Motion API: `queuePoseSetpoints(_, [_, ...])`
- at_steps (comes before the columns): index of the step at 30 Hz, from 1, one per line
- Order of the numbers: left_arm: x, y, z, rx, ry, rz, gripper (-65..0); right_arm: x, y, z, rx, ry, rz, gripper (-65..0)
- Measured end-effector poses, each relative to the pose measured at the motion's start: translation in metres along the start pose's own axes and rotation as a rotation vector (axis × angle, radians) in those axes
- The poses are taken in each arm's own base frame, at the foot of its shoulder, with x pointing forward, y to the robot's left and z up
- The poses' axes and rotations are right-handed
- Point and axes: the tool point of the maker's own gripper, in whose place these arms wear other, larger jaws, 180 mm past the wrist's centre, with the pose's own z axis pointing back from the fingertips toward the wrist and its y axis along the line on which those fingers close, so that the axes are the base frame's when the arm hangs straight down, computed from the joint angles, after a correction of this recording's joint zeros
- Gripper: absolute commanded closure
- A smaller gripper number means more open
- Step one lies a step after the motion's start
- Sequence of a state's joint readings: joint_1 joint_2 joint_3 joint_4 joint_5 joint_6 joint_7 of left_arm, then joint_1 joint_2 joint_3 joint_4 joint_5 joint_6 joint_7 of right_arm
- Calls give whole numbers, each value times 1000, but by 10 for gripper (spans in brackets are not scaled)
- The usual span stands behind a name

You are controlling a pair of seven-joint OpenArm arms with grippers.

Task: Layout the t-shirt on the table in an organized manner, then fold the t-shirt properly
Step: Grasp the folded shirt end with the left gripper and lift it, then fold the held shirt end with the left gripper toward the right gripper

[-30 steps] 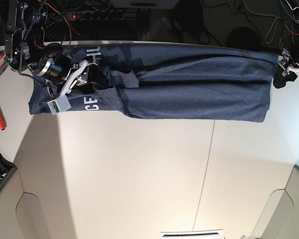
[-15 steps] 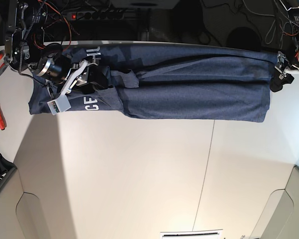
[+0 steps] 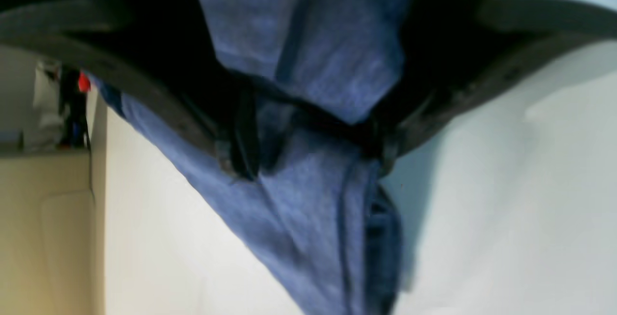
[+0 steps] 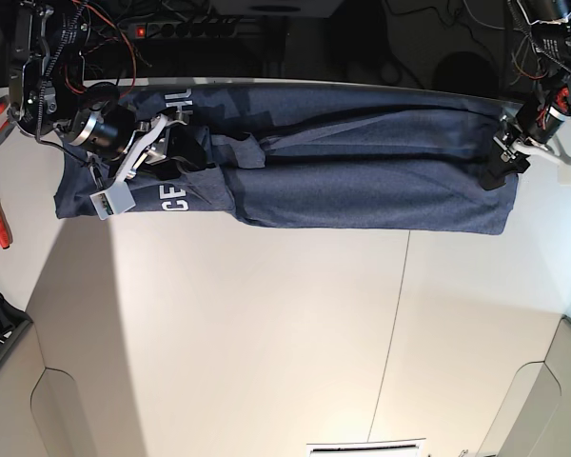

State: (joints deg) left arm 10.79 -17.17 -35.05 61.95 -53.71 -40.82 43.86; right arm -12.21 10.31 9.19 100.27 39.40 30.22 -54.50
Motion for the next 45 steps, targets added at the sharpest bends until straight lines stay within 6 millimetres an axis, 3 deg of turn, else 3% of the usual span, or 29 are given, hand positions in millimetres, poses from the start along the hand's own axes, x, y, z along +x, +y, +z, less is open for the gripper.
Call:
queuePoseSetpoints(11, [14,16,16,39,-64,41,-351,0,0,0,0,0,0,-278])
queuePoseSetpoints(19, [9,20,21,41,-55,102,-4,0,0,0,0,0,0,-278])
queuePoseSetpoints(27, [22,5,23,-51,-121,187,0,0,0,0,0,0,0,-278])
queuePoseSetpoints(30, [15,-3,23,-95,-77,214,0,0,0,0,0,1,0,-278])
queuePoseSetpoints(35, [8,-35,28,-270,-7,297,0,0,0,0,0,1,0,-278])
queuePoseSetpoints(38, [-7,-41,28,-281,79,274,0,0,0,0,-1,1,0,-278])
queuePoseSetpoints(41, [-7,-51,27,-300,79,248,0,1,-1,0,-3,-6,2,-278])
queuePoseSetpoints(45, [-9,-79,20,-355,121,165,0,10,-1,0,-4,-36,9,-278])
